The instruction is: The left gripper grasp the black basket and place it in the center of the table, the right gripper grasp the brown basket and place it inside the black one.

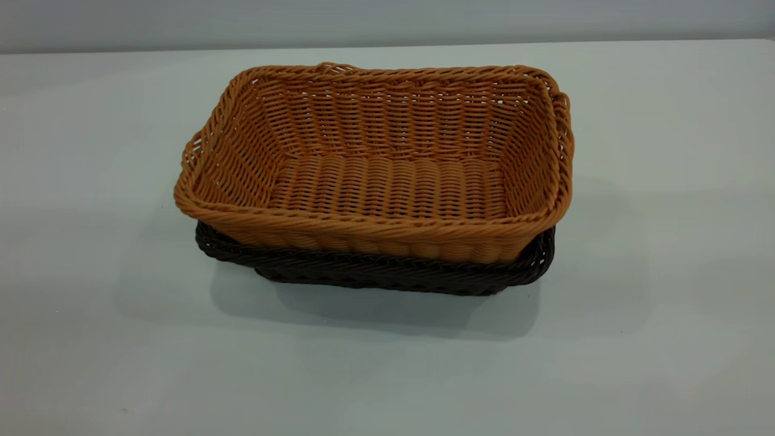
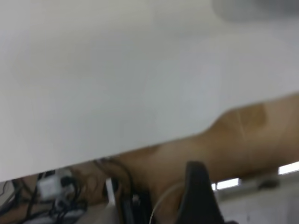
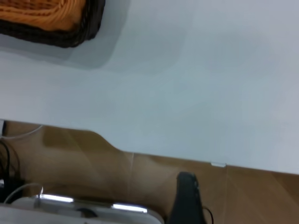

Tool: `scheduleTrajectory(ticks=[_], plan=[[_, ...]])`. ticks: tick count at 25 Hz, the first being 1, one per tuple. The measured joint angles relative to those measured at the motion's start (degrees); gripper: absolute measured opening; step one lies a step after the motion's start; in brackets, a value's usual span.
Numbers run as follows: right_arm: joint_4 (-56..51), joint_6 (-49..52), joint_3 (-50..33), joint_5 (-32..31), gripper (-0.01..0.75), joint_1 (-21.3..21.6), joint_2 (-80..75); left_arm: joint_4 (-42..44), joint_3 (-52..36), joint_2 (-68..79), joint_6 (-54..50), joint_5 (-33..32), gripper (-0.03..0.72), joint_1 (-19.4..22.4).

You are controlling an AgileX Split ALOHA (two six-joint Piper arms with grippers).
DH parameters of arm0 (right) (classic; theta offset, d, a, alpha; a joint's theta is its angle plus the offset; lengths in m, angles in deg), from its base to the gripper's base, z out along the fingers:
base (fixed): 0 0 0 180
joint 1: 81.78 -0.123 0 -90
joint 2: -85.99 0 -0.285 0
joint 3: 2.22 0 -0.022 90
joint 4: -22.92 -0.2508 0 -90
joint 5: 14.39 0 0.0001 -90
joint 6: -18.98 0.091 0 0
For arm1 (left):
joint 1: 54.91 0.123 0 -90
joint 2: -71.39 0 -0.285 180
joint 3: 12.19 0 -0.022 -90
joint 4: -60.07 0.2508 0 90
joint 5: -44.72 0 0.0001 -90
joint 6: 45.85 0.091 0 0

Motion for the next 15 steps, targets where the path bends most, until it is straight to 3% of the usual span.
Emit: scheduleTrajectory(ticks=[8,11,15], plan=[[-0.22,0.0,0.0,-0.17,0.503,6.3,14.61,-0.05,0.0,-14.6,-0.15,-0.75,0.475,18.75],[-0.22,0.0,0.0,-0.37,0.503,7.32,21.05,-0.05,0.0,-19.44,-0.15,-1.12,0.475,22.77],[-0.41,0.0,0.0,-0.83,0.503,7.44,24.54,-0.05,0.0,-20.17,-0.15,-1.41,0.475,23.57]])
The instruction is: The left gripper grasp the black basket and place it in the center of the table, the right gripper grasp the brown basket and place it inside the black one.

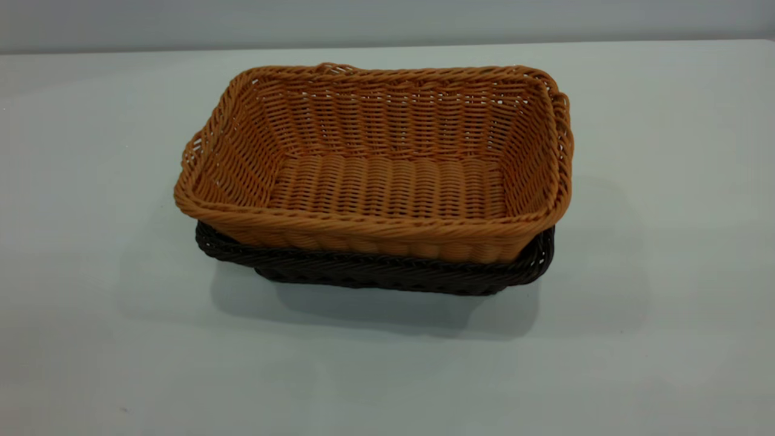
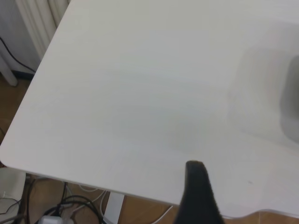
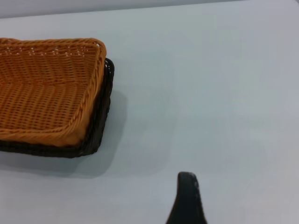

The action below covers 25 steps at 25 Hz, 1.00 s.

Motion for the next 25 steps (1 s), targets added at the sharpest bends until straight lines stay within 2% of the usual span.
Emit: scheduleTrajectory(ticks=[25], plan=[[-1.05,0.04,0.0,0.0,0.502,0.0,0.0,-0.06,0.0,-0.04,0.0,-0.04,0.475,0.0]])
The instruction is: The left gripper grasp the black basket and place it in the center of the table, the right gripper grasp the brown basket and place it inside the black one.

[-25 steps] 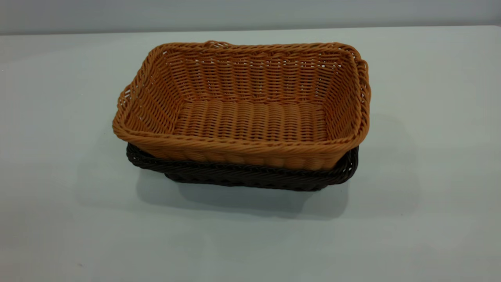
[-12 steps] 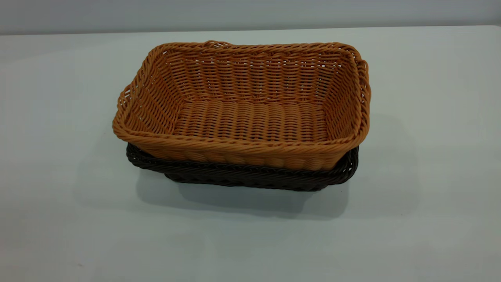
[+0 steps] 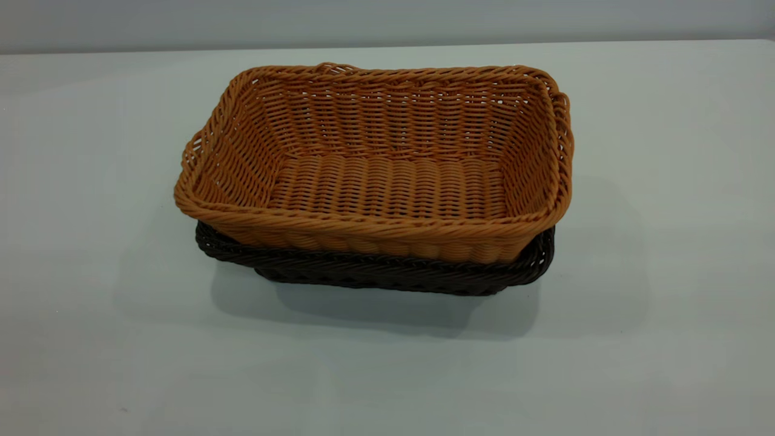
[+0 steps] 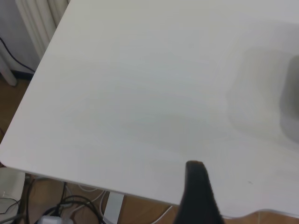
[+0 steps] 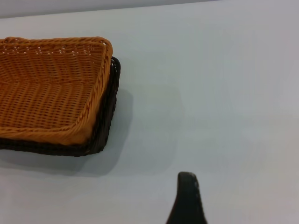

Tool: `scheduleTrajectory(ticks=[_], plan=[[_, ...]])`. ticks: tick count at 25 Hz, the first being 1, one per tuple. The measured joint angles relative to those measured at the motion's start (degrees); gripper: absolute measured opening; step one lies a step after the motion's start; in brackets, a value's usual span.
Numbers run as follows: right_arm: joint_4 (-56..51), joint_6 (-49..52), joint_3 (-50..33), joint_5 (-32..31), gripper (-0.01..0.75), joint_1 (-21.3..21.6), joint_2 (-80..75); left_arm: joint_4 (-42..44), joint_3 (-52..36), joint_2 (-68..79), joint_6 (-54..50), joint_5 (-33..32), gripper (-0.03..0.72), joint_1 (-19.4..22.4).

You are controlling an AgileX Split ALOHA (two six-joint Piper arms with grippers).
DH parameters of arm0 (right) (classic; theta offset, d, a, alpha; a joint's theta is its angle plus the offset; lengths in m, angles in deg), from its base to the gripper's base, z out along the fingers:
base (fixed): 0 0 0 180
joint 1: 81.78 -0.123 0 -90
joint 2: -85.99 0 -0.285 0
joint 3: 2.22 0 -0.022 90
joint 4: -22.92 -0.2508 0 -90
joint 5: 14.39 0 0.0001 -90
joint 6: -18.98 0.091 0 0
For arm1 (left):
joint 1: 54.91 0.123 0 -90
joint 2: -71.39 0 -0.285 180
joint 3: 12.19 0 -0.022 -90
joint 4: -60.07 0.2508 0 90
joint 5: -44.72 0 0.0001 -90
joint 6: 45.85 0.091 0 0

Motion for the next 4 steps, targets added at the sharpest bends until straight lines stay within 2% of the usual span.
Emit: scheduleTrajectory(ticks=[4], plan=[[0.0,0.0,0.0,0.0,0.502,0.0,0.0,0.0,0.0,0.0,0.0,0.0,0.475,0.0]])
